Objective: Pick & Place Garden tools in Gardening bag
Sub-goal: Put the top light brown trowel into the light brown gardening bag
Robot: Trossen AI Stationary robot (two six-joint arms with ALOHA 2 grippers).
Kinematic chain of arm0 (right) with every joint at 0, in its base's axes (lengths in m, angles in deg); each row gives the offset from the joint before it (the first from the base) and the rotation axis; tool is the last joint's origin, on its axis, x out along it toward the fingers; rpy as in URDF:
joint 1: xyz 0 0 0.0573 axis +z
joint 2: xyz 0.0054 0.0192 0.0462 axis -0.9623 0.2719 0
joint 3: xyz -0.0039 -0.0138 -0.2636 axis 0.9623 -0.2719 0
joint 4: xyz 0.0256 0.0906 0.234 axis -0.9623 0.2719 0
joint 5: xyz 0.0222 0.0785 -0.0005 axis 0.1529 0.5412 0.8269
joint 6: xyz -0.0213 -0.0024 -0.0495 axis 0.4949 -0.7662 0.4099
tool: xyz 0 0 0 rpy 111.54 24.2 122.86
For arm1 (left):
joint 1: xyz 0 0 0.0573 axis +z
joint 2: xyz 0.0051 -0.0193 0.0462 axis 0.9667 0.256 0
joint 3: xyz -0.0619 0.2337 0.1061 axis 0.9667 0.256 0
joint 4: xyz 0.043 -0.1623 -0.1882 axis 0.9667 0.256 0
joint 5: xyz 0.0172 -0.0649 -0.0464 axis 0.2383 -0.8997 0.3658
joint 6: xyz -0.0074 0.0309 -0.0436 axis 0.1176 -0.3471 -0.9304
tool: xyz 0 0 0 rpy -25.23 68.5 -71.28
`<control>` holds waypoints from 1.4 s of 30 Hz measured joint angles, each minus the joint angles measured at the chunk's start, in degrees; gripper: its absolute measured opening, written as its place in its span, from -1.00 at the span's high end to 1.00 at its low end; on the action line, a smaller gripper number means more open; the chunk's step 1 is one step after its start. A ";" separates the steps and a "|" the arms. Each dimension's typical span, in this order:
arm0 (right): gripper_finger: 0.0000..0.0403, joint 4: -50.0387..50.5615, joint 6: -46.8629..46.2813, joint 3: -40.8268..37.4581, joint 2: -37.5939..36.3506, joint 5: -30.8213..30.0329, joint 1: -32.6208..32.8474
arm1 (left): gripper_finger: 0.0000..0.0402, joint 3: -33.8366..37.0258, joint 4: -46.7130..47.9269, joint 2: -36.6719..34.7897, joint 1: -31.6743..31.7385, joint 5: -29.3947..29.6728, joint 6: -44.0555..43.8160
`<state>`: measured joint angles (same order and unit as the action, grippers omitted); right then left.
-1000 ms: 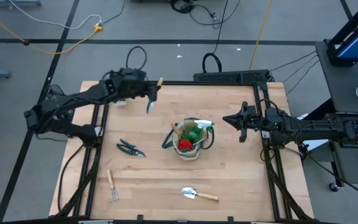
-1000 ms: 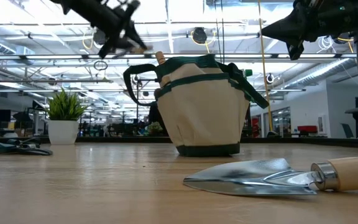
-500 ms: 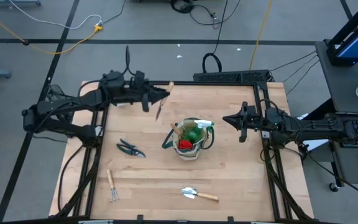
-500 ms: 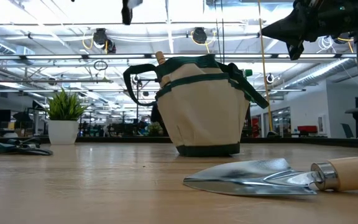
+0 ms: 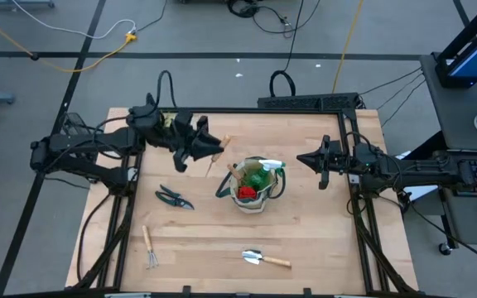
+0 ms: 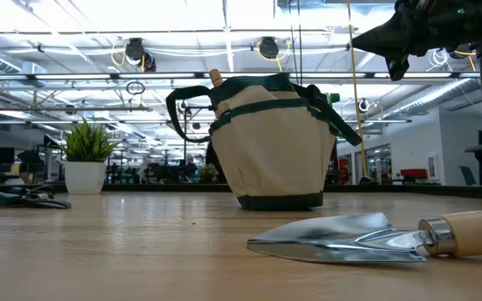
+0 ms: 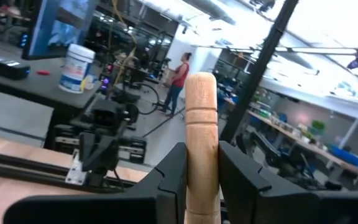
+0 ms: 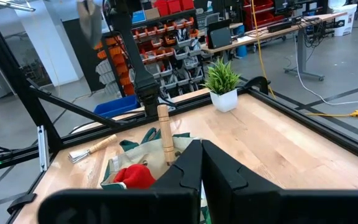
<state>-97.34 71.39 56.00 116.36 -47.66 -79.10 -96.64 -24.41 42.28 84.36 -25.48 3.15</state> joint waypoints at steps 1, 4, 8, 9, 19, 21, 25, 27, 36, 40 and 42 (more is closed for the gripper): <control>1.00 0.00 0.00 0.00 0.00 -0.01 0.00 | 0.64 0.00 -0.04 0.00 -0.51 -0.02 0.66; 1.00 0.02 0.00 0.00 0.00 0.01 0.00 | 0.64 0.00 -0.02 0.01 -1.56 0.03 1.64; 1.00 0.02 0.00 0.00 0.00 -0.01 0.00 | 0.63 0.00 -0.02 0.01 -2.32 0.07 1.82; 1.00 0.01 0.00 0.00 0.00 -0.01 0.00 | 0.63 0.00 -0.02 0.01 -2.55 0.11 2.30; 1.00 0.02 -0.20 0.00 0.00 0.02 0.00 | 0.63 0.00 5.28 0.02 -7.53 9.68 15.72; 1.00 0.02 -0.20 0.00 0.00 0.02 0.00 | 0.63 0.00 6.69 0.02 -8.63 11.26 17.77; 1.00 0.04 -0.20 0.00 0.00 0.02 0.00 | 0.63 0.00 9.02 0.02 -10.98 13.47 20.85; 1.00 0.04 -0.20 0.00 0.00 0.03 0.00 | 0.63 0.00 10.13 0.02 -12.17 15.24 22.33; 1.00 0.04 -0.23 0.00 0.02 0.03 0.00 | 0.63 0.00 10.17 1.42 -15.89 22.67 27.28; 1.00 0.04 -0.29 0.00 0.02 0.01 0.00 | 0.63 -0.11 5.19 4.34 -16.57 23.19 27.30; 1.00 0.04 -0.66 0.00 0.00 0.03 0.00 | 0.63 -0.04 3.95 6.12 -17.04 23.28 27.54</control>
<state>-97.30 70.73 56.00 116.36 -47.63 -79.10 -96.68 -20.46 48.40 67.32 -2.20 30.69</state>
